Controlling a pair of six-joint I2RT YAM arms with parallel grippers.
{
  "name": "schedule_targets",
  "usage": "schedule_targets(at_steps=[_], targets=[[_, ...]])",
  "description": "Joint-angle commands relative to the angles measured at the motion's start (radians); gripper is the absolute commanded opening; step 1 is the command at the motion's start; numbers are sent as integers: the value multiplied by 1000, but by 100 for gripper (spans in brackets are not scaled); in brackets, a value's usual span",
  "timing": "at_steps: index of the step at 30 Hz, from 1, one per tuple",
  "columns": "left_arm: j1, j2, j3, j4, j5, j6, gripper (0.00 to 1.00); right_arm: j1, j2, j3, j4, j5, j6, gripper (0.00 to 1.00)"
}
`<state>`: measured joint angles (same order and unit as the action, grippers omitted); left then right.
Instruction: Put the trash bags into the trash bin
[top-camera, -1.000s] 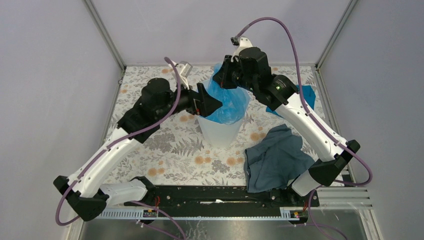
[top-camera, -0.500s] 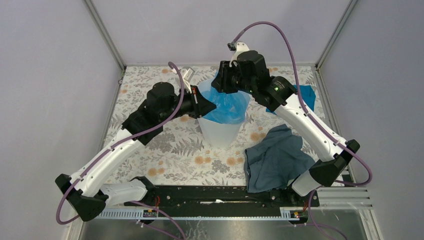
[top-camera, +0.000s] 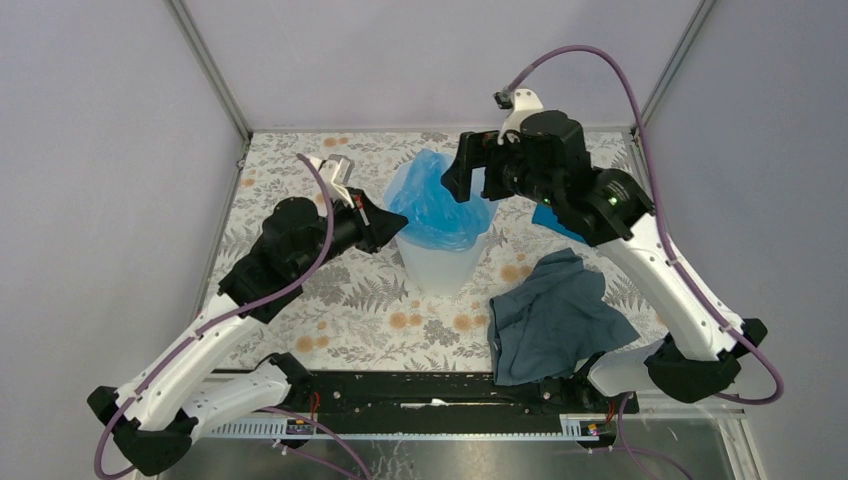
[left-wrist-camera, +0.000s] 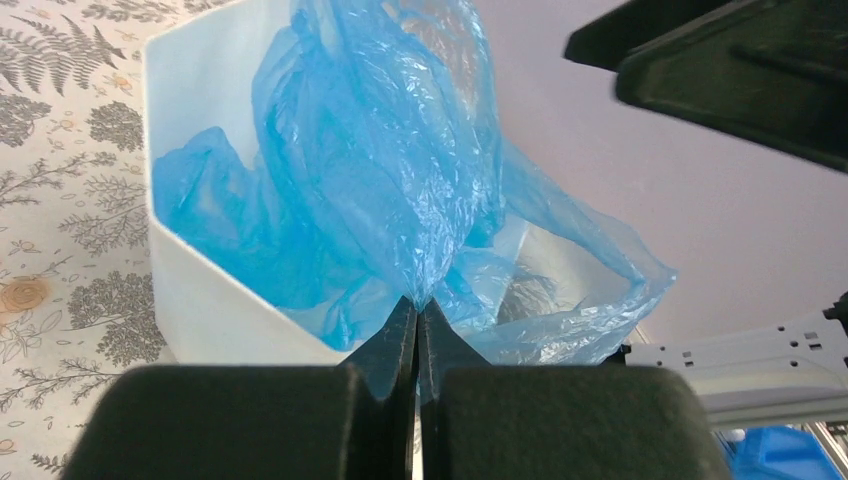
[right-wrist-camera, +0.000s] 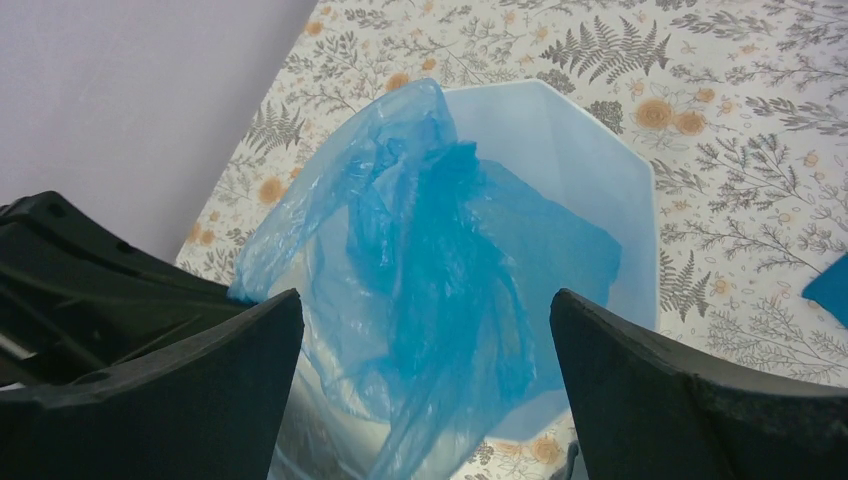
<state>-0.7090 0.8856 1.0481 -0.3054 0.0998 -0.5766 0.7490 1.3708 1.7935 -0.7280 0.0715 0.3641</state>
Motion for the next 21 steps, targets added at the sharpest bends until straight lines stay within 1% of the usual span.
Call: schedule_targets(at_steps=[1, 2, 3, 5, 8, 9, 11, 12, 13, 16, 17, 19, 20, 21], targets=[[1, -82, -111, 132, -63, -9, 0, 4, -48, -56, -47, 52, 65, 100], [1, -101, -139, 155, -61, -17, 0, 4, -56, -79, -36, 36, 88, 100], [1, -119, -166, 175, -58, -25, 0, 4, -62, -104, -18, -13, 118, 99], [1, -158, -216, 206, -57, -44, 0, 4, -70, -158, 46, -112, 172, 94], [0, -225, -297, 258, -68, -69, 0, 4, -61, -222, 123, -199, 259, 81], [1, -247, -326, 271, -70, -72, 0, 4, -54, -244, 150, -231, 277, 78], [2, -275, -352, 283, -73, -79, 0, 5, -42, -278, 192, -272, 302, 76], [1, -280, -360, 282, -75, -87, 0, 5, -36, -288, 209, -286, 306, 73], [1, -280, -368, 282, -75, -96, 0, 6, -29, -291, 210, -289, 304, 68], [2, -280, -394, 289, -68, -127, 0, 6, -37, -276, 193, -261, 282, 46], [0, -282, -403, 291, -67, -136, 0, 6, -49, -272, 185, -235, 271, 41], [1, -289, -417, 289, -70, -150, 0, 5, -84, -268, 167, -177, 239, 35], [1, -292, -419, 281, -70, -152, 2, 6, -104, -275, 164, -149, 220, 29], [1, -294, -413, 258, -72, -151, 6, 6, -124, -284, 166, -129, 206, 21]])
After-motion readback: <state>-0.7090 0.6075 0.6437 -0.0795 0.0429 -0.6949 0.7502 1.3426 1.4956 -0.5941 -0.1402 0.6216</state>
